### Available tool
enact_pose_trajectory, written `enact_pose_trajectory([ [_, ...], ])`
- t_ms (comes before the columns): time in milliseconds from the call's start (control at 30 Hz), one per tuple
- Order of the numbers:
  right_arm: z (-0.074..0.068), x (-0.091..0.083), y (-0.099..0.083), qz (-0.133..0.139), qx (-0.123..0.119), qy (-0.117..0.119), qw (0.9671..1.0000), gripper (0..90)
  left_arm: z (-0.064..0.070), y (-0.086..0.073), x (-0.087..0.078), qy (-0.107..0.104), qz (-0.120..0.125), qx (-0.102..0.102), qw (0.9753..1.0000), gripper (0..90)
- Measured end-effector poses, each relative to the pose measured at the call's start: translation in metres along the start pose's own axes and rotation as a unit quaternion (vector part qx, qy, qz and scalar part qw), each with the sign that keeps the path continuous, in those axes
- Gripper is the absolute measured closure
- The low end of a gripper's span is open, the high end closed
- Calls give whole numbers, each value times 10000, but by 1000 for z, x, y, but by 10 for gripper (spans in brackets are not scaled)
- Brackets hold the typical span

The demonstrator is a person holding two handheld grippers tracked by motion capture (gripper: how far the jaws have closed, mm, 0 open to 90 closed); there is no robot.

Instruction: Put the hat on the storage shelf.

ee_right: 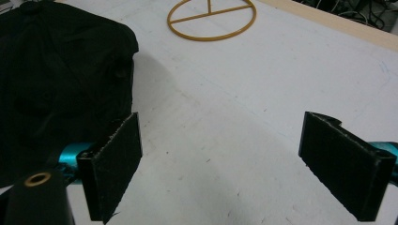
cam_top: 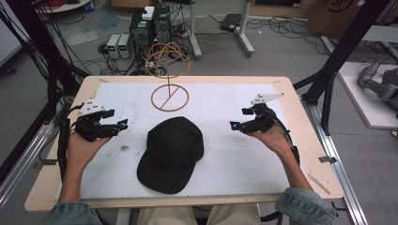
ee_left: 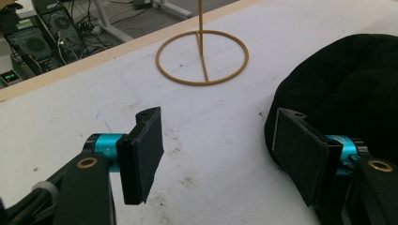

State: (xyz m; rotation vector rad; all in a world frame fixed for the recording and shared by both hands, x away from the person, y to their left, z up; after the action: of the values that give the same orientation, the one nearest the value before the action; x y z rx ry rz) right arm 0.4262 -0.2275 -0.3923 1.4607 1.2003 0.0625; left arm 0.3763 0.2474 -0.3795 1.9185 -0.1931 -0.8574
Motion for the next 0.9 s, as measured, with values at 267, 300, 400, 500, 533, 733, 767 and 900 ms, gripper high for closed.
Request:
enact_pose_trajectory([
  [267,-1,-2,1,22,-29,-12,10000,134,-1,0,0,-29,-28,0,10000,333],
  [300,-1,-2,1,35,-23,-14,10000,133,-1,0,0,-42,-15,-22,10000,331],
  [400,-1,-3,1,41,-28,-11,10000,134,-1,0,0,-38,-37,-14,10000,331],
  [500,-4,-3,2,65,-49,32,10000,134,-1,0,0,-30,-51,-6,10000,331],
  [533,-7,-3,3,82,-81,75,9999,134,-1,0,0,-41,-62,3,10000,331],
  [733,-33,1,8,91,-459,404,9981,140,-1,-1,1,-45,-101,-7,9999,324],
  [767,-38,2,7,63,-492,449,9978,140,-1,-1,1,-45,-101,-7,9999,324],
  [900,-55,7,8,20,-662,654,9957,156,-2,-2,1,-45,-102,-16,9999,324],
])
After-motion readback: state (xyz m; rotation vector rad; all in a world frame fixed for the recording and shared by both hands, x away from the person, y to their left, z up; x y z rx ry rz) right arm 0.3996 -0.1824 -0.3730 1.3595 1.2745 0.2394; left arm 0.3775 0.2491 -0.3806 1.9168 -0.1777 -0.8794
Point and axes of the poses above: each handheld gripper's, and its own axes: x roughly forward along the jaws, y roughly out of its top, z roughly to its right, the point moved 4 cm from there along x, roughly forward along the jaws, and after that the axes turned 15 degrees about x, right-handed, at the moved point
